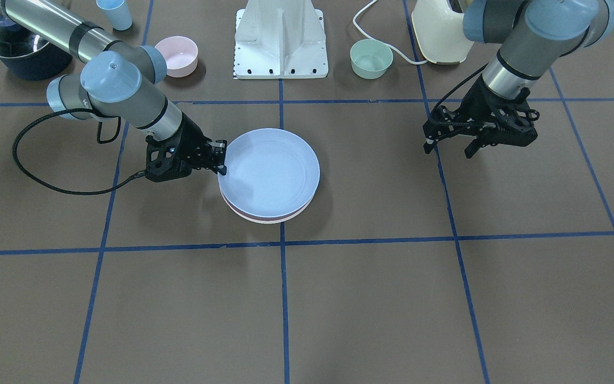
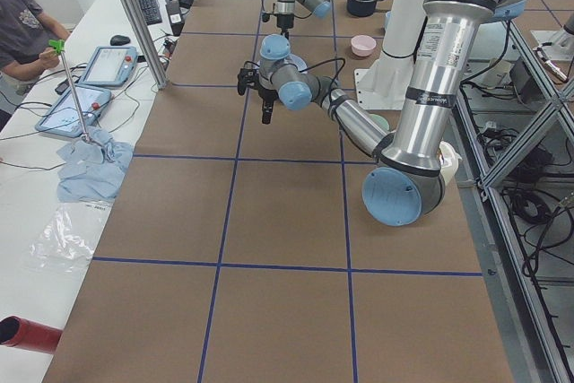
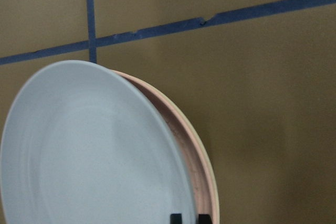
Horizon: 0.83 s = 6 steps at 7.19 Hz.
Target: Stack three plates with pink and blue
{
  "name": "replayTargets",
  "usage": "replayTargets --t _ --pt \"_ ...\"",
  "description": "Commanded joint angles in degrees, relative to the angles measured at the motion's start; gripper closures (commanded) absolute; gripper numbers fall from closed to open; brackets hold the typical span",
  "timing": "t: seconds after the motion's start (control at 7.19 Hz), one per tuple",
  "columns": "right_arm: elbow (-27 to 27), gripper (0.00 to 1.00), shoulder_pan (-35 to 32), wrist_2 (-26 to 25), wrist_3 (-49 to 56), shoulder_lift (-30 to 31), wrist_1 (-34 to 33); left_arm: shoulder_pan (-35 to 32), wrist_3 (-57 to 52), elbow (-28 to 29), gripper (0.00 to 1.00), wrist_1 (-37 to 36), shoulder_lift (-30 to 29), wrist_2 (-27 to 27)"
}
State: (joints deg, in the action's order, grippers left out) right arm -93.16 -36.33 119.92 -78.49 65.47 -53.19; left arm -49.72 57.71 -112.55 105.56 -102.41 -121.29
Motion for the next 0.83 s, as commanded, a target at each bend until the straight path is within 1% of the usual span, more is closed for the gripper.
replayTargets --t 0.0,0.14,0.28,0.42,0.56,0.7 --pt "-0.4 0.00 -1.8 -0.5 0.1 0.0 0.1 -1.9 -4.4 -0.3 0.00 0.1 3.0 0.0" --pt "-1.1 0.00 -3.0 -0.6 0.5 0.9 0.0 -3.5 -7.1 -0.5 0.00 0.1 4.7 -0.1" --pt "-1.8 0.00 -6.1 0.6 2.4 2.8 0.0 -5.8 -12.0 -1.2 0.00 0.1 7.5 -0.2" --pt "-3.0 0.00 -7.7 1.0 7.3 5.3 -0.2 -9.0 -18.2 -1.6 0.00 0.1 10.0 -0.3" --pt "-4.0 0.00 -9.8 0.9 8.5 7.9 -3.1 -12.0 -24.3 -1.6 0.00 0.0 12.3 -0.3" --pt "-5.8 0.00 -12.5 0.7 13.9 10.4 -8.7 -15.9 -30.8 -1.4 0.00 -0.2 14.5 -0.3"
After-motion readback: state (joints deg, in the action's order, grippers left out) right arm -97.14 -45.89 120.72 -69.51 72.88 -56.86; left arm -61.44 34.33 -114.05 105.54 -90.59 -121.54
